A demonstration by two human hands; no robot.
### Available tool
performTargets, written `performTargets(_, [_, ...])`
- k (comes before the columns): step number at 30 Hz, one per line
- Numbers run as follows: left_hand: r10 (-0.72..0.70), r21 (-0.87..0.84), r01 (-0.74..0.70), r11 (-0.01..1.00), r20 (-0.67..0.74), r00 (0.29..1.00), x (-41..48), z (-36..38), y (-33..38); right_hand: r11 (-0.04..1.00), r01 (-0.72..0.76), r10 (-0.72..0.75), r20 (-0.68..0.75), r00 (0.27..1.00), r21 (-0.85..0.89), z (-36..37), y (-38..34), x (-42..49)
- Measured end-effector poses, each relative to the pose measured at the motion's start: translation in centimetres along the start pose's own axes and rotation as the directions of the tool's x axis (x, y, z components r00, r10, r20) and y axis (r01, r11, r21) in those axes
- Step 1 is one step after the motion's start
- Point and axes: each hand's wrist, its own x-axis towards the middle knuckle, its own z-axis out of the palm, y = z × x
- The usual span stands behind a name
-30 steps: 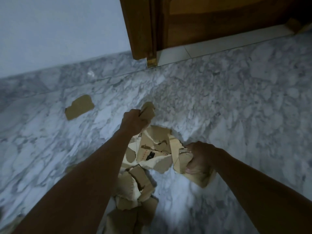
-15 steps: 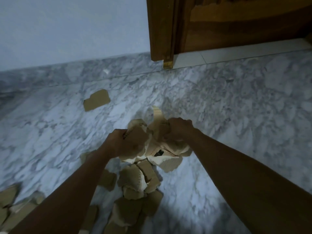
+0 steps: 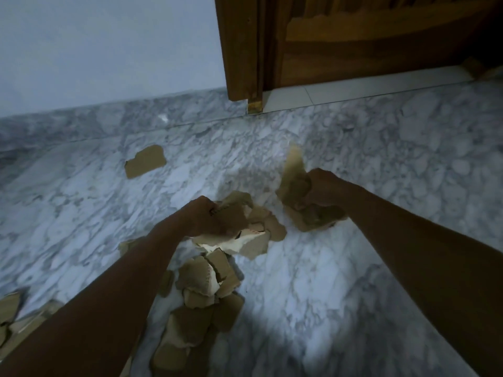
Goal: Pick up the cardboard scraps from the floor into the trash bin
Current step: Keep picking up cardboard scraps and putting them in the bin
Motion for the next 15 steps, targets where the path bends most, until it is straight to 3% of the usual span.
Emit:
performTargets(2, [0.077,0.111,-0.083,0.99,0.054,0.996,0.7,1.0,2.0,0.996,-0.052,0.057,0.067,0.996,-0.07,1.0,1.8,-1.4])
performTargets(5, [0.162,0.221,-0.181,0.958,0.104,0.981,1.8,4.1,3.8,0.997,-0.022,0.028,0.078,0.997,-0.08,4.4,3.9,-2.9])
performTargets(10, [0.039,0.546,-0.058,0.836,0.046,0.998,1.8,8.2,3.0,0.991,-0.02,0.025,0.039,0.999,-0.13,7.1,5.4,-3.8])
performTargets(13, [0.131,0.556,-0.126,0.822,0.031,0.991,1.0,8.5,2.9,0.973,-0.035,0.046,0.045,0.998,-0.228,7.1,4.8,-3.8])
performTargets(15, [0.164,0.43,-0.165,0.887,0.04,0.986,0.5,7.9,2.8,0.972,-0.047,0.063,0.062,0.996,-0.232,7.1,4.5,-3.5])
